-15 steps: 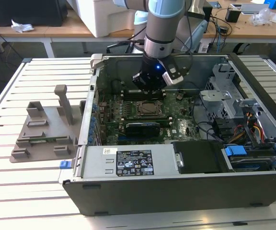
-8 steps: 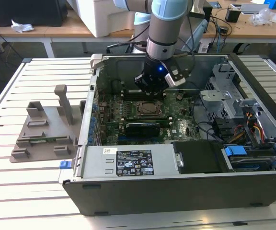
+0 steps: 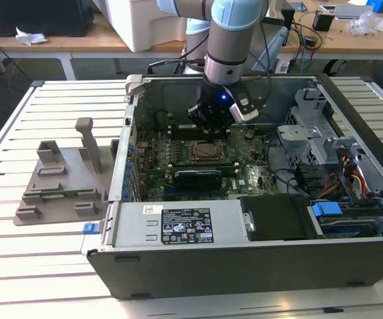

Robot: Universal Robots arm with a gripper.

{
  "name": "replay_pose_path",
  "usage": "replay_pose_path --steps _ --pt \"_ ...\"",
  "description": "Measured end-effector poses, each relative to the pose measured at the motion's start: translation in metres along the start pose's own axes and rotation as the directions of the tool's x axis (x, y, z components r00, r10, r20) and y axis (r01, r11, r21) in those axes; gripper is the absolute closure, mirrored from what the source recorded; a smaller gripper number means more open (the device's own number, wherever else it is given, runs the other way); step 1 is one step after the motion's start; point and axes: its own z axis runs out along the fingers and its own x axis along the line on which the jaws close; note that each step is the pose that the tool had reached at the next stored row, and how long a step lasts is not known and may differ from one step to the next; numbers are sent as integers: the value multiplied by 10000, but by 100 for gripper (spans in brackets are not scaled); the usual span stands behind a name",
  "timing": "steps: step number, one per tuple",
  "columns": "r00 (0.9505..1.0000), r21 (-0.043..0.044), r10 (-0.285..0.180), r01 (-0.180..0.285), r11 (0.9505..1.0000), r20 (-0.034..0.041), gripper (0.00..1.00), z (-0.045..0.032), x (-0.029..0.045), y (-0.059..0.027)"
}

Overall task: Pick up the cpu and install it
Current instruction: 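Install the first cpu locking lever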

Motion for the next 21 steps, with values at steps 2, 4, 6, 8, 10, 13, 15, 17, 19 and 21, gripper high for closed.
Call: replay_pose_path --steps 2,4,6,8,10,13,15,17,19,21 --pt "10000 2 3 -3 10000 1 89 -1 -5 4" --pt "10000 -14 -1 1 10000 3 89 1 -11 12" --pt "10000 -18 -2 2 10000 3 89 1 -16 15" --pt "10000 -2 -3 3 10000 5 89 -19 -16 19" --pt "10000 93 5 -4 10000 -5 89 -110 -9 24" --pt "10000 189 11 -11 9998 -10 89 -149 -5 -4" --pt "10000 275 17 -17 9996 -16 89 -157 3 -110" --pt "10000 429 27 -26 9991 -25 89 -161 6 -166" --pt "10000 626 43 -40 9980 -37 89 -162 9 -196" --pt "10000 902 63 -58 9959 -54 89 -169 14 -275"
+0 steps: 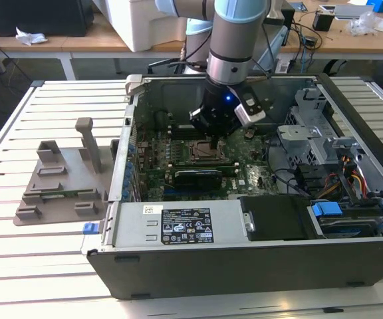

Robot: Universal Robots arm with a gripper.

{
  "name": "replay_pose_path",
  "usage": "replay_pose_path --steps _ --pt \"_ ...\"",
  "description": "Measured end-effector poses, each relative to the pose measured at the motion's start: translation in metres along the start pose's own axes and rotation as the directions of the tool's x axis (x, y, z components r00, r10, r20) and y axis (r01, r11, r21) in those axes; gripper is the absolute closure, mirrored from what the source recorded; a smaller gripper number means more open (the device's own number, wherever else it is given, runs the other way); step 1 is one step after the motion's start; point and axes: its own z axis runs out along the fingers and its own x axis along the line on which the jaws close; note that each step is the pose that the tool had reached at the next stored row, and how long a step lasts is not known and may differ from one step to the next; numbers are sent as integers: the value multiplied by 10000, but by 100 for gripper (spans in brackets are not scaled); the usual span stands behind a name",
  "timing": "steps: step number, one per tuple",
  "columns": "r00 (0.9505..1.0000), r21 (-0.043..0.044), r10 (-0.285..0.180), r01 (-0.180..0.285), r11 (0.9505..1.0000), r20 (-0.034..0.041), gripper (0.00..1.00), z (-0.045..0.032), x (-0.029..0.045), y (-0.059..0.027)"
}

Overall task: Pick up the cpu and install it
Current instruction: 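Install the first cpu locking lever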

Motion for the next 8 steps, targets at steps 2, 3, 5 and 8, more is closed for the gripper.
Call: replay_pose_path --steps 2,3,5,8 --pt "10000 17 1 -1 10000 -2 89 -4 2 -28" --pt "10000 17 3 -3 10000 -1 89 -67 7 -30" --pt "10000 16 1 -1 10000 -1 89 -224 17 -31" --pt "10000 17 1 -1 10000 -1 89 -472 34 -34"
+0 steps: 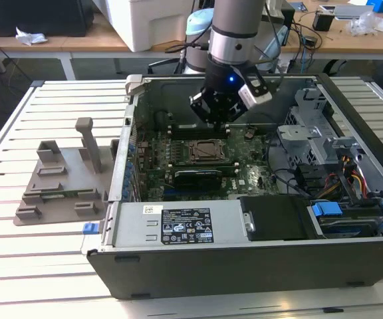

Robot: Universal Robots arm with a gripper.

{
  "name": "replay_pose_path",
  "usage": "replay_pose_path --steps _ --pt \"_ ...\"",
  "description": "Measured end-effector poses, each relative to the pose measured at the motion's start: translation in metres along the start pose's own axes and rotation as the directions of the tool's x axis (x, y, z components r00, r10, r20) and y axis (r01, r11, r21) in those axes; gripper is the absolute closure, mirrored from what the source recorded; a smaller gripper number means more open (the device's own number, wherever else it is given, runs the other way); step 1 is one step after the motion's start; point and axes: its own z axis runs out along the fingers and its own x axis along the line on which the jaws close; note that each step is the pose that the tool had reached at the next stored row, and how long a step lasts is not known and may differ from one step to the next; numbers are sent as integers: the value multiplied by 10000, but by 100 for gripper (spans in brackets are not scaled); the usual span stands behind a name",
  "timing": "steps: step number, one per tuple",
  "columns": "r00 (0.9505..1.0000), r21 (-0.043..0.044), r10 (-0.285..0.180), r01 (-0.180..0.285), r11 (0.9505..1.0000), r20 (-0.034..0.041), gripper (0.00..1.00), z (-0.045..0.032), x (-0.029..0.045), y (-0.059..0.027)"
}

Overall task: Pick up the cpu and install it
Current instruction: 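Install the first cpu locking lever, then install the second cpu locking lever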

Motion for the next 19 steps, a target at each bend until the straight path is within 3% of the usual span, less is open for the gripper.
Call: replay_pose_path --steps 2,3,4,19 --pt "10000 0 -2 2 10000 0 89 -106 7 0" --pt "10000 1 -1 1 10000 -1 89 -204 14 -1" --pt "10000 -2 0 0 10000 0 89 -238 17 -1" --pt "10000 -3 1 -1 10000 0 89 -240 20 -36"
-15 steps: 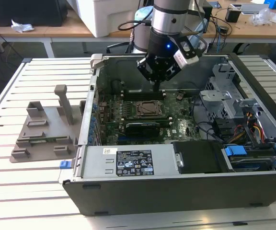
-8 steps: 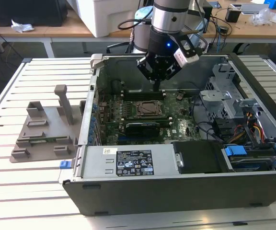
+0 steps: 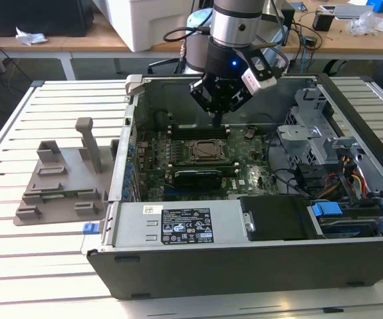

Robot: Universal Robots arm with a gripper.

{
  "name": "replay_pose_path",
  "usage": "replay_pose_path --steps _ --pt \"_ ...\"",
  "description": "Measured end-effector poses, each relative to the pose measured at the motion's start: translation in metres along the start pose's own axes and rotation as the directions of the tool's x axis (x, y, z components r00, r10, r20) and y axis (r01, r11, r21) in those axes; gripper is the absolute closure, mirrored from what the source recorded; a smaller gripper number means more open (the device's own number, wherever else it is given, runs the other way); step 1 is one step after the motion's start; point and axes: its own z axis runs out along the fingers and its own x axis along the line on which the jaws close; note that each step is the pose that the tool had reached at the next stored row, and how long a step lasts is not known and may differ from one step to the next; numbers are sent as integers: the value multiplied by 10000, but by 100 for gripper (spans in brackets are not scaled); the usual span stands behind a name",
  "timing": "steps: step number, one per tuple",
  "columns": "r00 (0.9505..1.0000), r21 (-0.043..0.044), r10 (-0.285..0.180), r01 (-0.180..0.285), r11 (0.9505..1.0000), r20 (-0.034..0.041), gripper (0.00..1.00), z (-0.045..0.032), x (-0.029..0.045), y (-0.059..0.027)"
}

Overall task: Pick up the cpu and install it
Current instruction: 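Install the second cpu locking lever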

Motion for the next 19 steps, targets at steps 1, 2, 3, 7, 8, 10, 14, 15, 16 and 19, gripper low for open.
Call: replay_pose_path --steps 1,2,3,7,8,10,14,15,16,19 --pt "10000 3 -2 2 10000 -1 89 -1 0 -8" --pt "10000 2 -2 2 10000 -1 89 3 1 -28" --pt "10000 3 -2 2 10000 -1 89 8 2 -50" --pt "10000 -22 -3 3 10000 1 89 45 10 -177" --pt "10000 -135 -10 10 9999 7 89 53 14 -226" --pt "10000 -607 -43 46 9981 41 89 64 22 -316" --pt "10000 -1026 -68 75 9947 70 89 186 23 -436" --pt "10000 -1026 -68 75 9947 70 89 207 22 -438" --pt "10000 -1025 -68 75 9947 70 89 226 21 -439" --pt "10000 -1025 -69 75 9947 70 89 291 16 -443"
